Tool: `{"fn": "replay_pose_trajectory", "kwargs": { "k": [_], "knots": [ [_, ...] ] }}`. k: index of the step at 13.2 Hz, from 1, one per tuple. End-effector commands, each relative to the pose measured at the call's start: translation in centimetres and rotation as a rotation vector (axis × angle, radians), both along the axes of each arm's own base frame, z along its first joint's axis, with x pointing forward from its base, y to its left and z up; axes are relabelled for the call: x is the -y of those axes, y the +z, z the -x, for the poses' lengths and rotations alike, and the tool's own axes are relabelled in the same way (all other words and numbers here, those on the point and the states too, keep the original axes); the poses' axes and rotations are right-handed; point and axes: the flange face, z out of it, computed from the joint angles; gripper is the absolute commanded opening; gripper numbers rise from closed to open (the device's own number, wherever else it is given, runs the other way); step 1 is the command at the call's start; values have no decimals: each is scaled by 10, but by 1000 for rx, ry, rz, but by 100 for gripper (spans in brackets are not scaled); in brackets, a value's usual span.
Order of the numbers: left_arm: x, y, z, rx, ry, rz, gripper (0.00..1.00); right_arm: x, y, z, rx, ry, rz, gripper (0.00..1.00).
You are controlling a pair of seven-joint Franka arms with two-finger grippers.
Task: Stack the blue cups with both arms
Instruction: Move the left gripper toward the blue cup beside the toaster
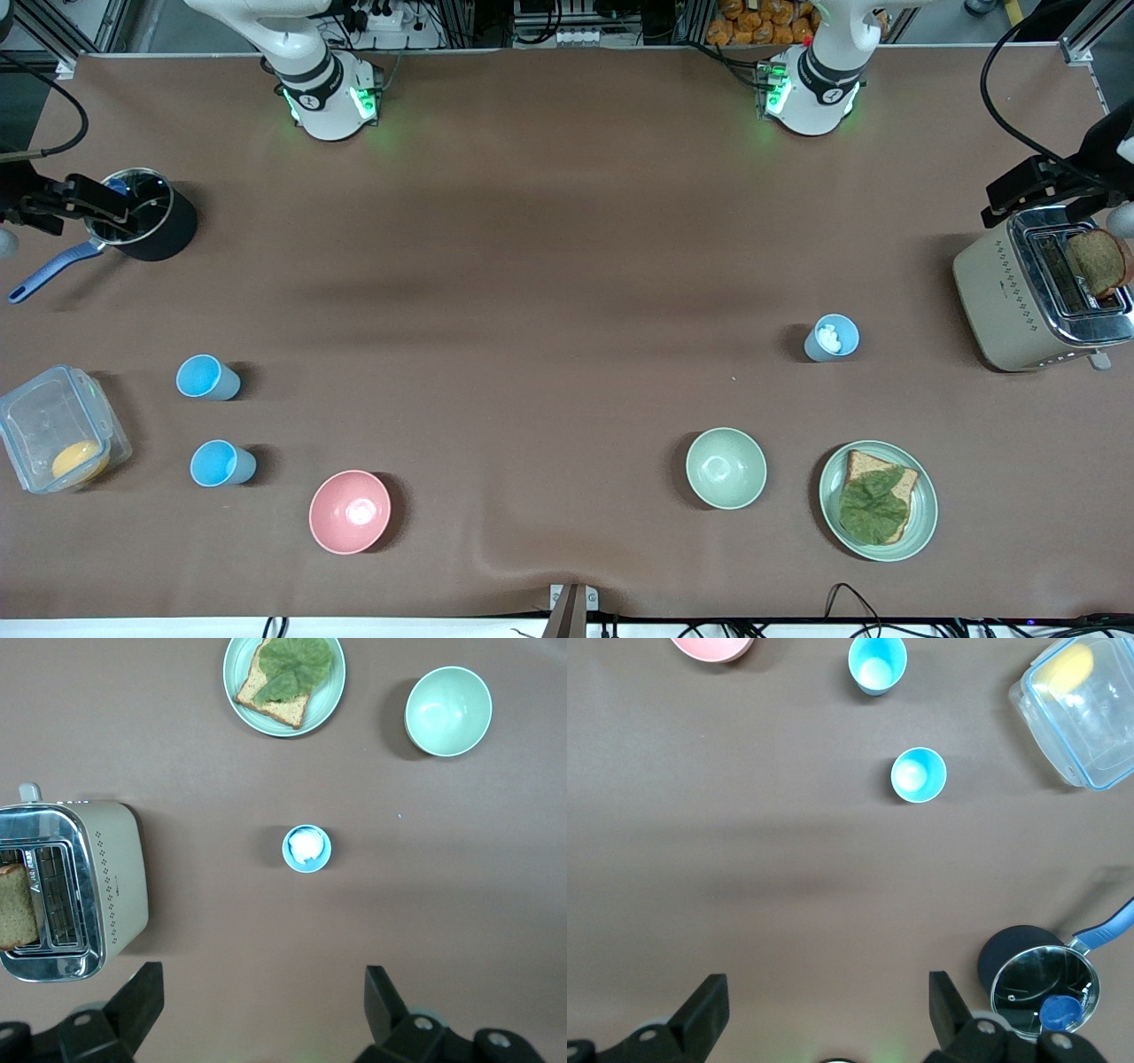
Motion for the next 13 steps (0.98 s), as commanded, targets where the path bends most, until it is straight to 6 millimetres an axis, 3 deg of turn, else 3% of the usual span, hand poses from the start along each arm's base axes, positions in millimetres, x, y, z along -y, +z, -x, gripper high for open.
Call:
{"fn": "replay_pose_trajectory", "kwargs": {
  "k": [1, 3, 6, 8, 10, 13],
  "knots": [
    [3, 1, 0, -6, -15, 1, 100, -2, 10, 5, 6, -13, 2, 100],
    [3, -18, -17, -32, -9, 2, 100, -2, 10, 5, 7, -14, 2, 100],
    [10, -99, -63, -79, -14, 1, 100, 0, 7, 4, 0, -10, 3, 100],
    [8, -165, -69, -49, -10, 4, 100, 11, 0, 2, -15, -22, 1, 100],
    [5, -223, -60, -4, -10, 4, 100, 24, -24, -11, -46, -41, 1, 100],
    [1, -310, -33, 62, -22, -4, 100, 52, -100, -50, -113, 20, -14, 100]
  ]
}}
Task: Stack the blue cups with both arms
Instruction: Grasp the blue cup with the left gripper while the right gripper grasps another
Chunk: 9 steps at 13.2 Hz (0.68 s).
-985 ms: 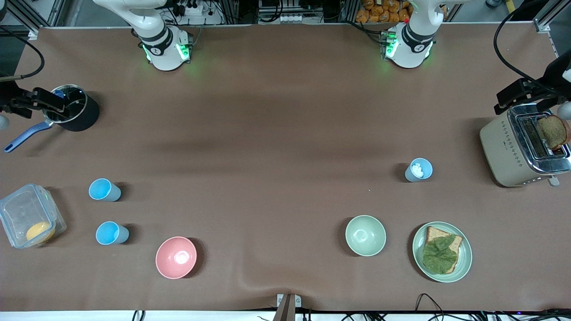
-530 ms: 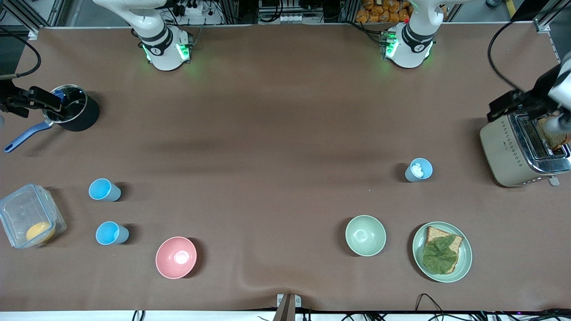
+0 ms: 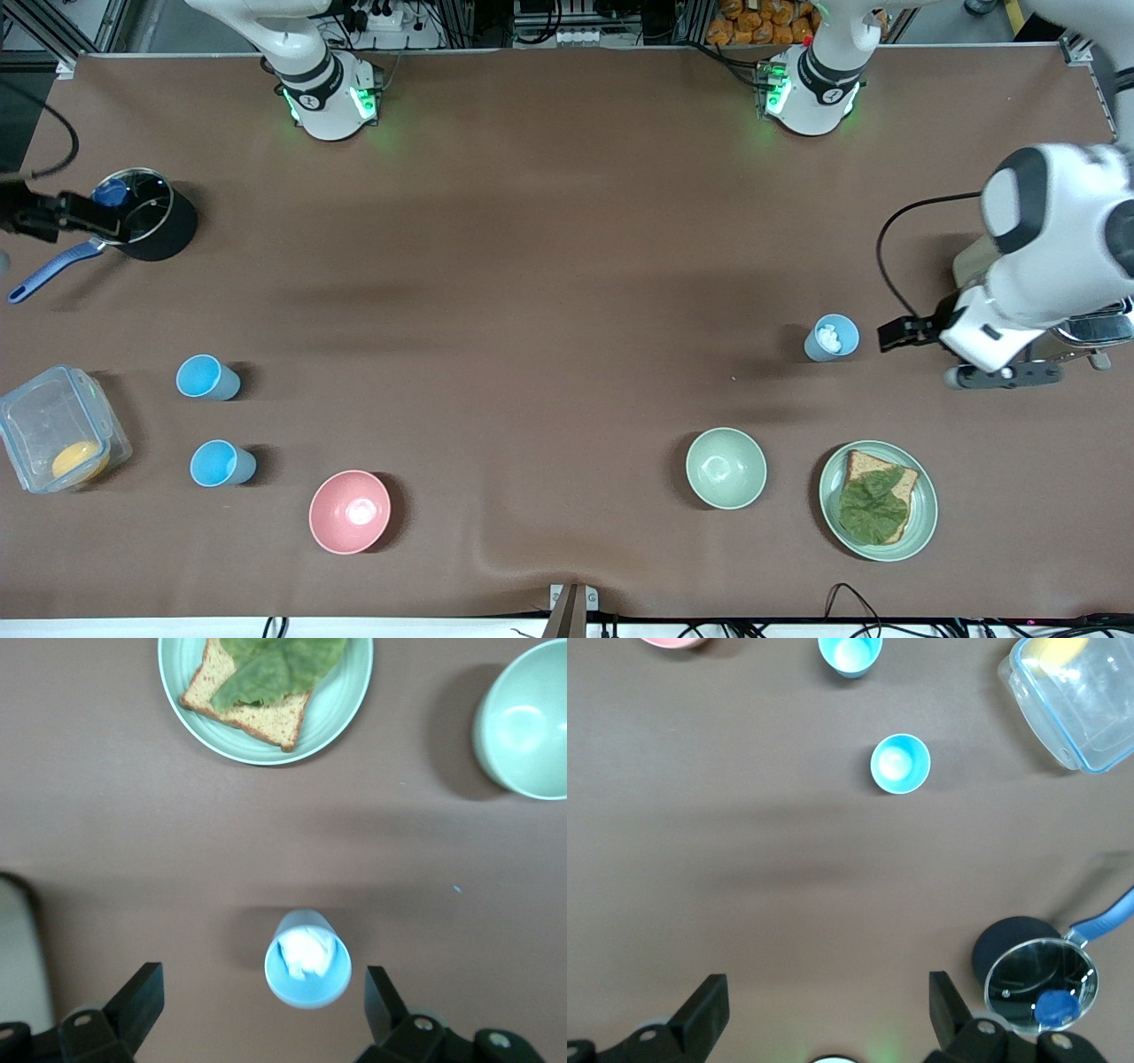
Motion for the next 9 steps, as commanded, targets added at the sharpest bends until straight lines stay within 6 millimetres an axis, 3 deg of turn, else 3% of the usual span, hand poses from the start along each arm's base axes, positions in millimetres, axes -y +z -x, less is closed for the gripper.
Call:
{"fn": "replay_pose_trajectory", "kwargs": {
  "k": [1, 2, 4, 6, 7, 9],
  "knots": [
    [-2, -54, 40, 59, -11, -11, 100, 26, -72, -35, -68, 40, -14, 100],
    [-5, -75, 46, 67, -5, -9, 100, 41, -97, -43, -75, 20, -16, 100],
    [-20, -106, 51, 61, 11, -7, 100, 45, -153, -59, -110, 14, -14, 100],
    [-20, -124, 51, 49, 11, -4, 100, 55, -197, -70, -121, 14, -8, 100],
    [-20, -128, 52, 41, 11, -4, 94, 59, -215, -73, -127, 8, -7, 100],
    [-15, -134, 53, 29, 3, -3, 61, 57, -242, -78, -155, 10, -10, 100]
  ]
}}
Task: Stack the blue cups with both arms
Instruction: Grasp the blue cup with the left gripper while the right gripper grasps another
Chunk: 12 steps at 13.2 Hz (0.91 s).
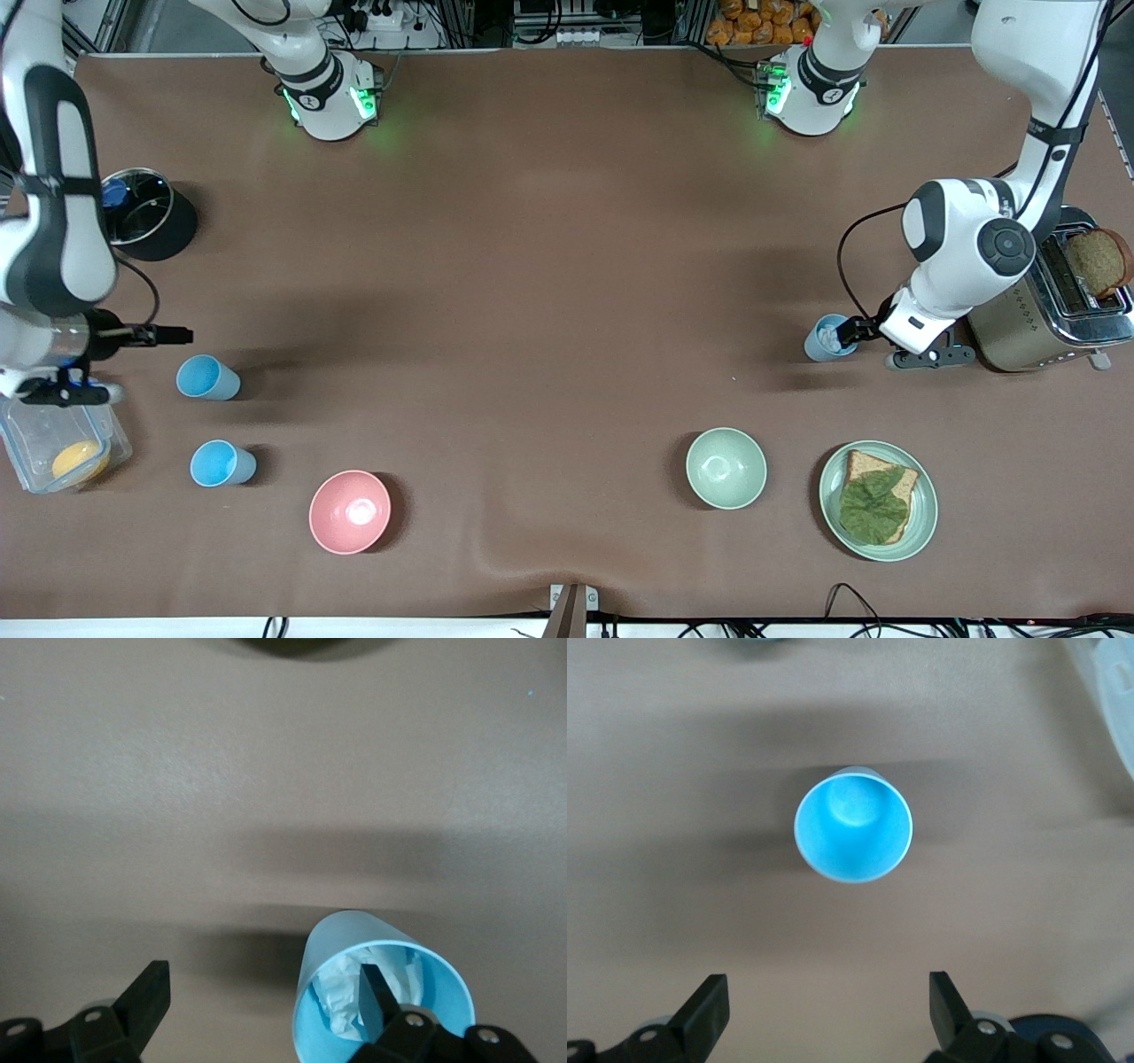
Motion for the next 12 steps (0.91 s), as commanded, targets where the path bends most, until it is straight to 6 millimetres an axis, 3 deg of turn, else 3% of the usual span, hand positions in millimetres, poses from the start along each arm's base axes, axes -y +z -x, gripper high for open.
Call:
{"fn": "replay_pose_trajectory", "kwargs": {
  "k": [1, 3, 6, 8, 10, 12],
  "knots": [
    [7, -7, 0, -1, -24, -8, 43, 7, -21, -11, -8, 8, -3, 100],
    [13, -15, 1, -13, -36, -7, 0, 20, -32, -12, -8, 43, -20, 100],
    [36, -23, 0, -24, -45, 5, 0, 26, -55, -20, 26, 42, -16, 100],
    [51, -17, -6, -10, -56, 8, 0, 24, -69, -26, 60, 59, -4, 100],
    [90, -4, -13, 14, -39, 15, 0, 25, -76, -28, 75, 113, -12, 100],
    [144, 11, -14, 18, -2, 24, 0, 31, -76, -33, 118, 127, -5, 100]
  ]
}}
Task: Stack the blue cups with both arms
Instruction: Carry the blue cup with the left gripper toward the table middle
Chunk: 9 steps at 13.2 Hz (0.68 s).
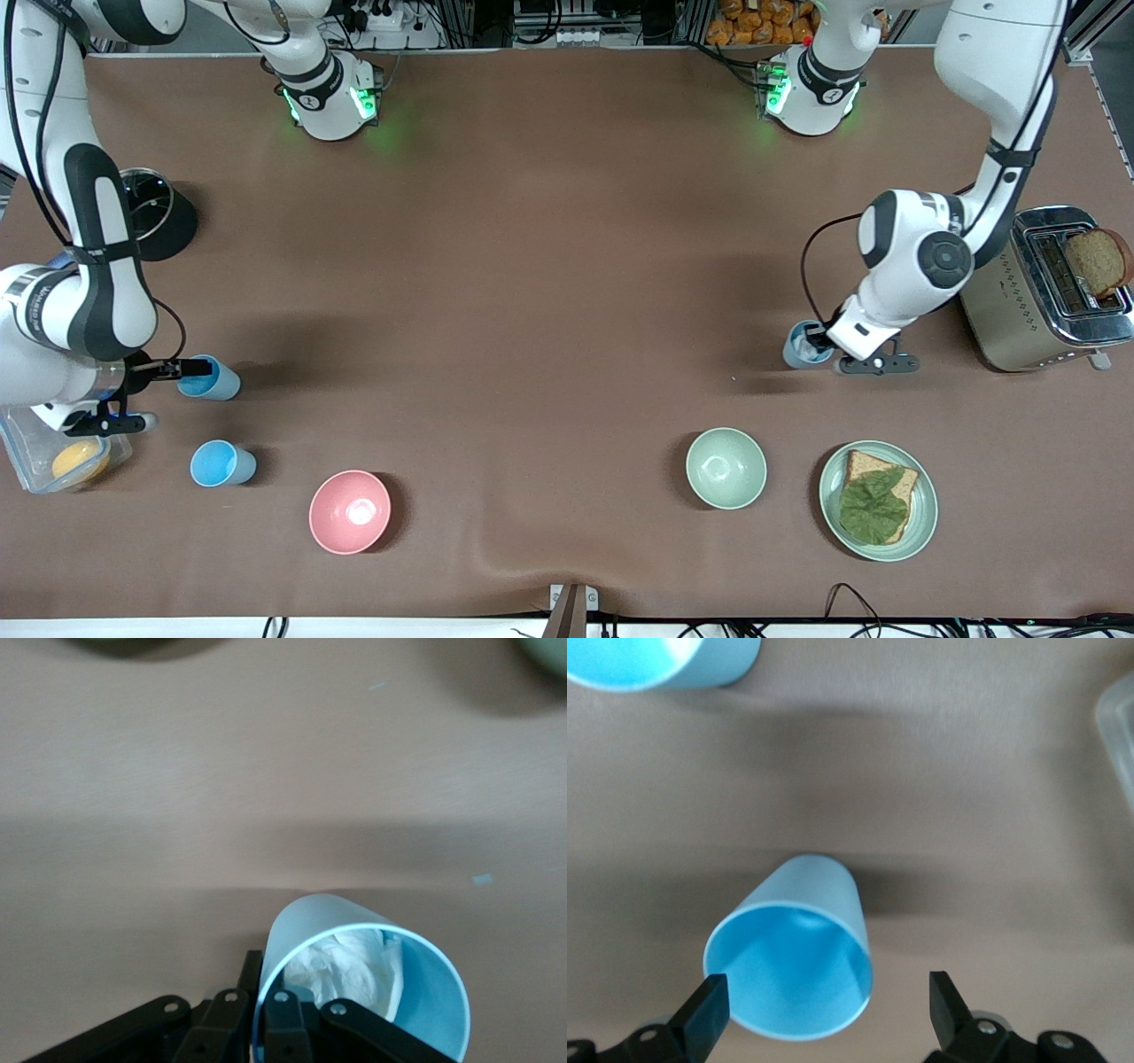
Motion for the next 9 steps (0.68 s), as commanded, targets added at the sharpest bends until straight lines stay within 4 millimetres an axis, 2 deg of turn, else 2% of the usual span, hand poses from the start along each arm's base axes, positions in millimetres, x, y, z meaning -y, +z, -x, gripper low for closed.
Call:
{"fn": "replay_pose_trajectory", "kwargs": {
  "k": [1, 2, 5, 6, 8, 9],
  "knots": [
    [72, 17, -3, -1, 50, 7, 0, 6, -2, -7, 27, 21, -9, 100],
    [96, 21, -2, 5, 59, 14, 0, 6, -4, -7, 26, 19, -12, 100],
    [184, 29, 22, 16, 71, 45, 0, 12, -14, -4, 22, 6, -17, 100],
    [220, 29, 32, 16, 88, 60, 0, 12, -16, -2, 16, 16, -21, 84],
    [275, 20, 53, 4, 131, 74, 0, 16, -19, 1, 14, 70, -36, 9],
    [297, 17, 62, 1, 136, 82, 0, 19, -20, 2, 17, 77, -43, 0]
  ]
}}
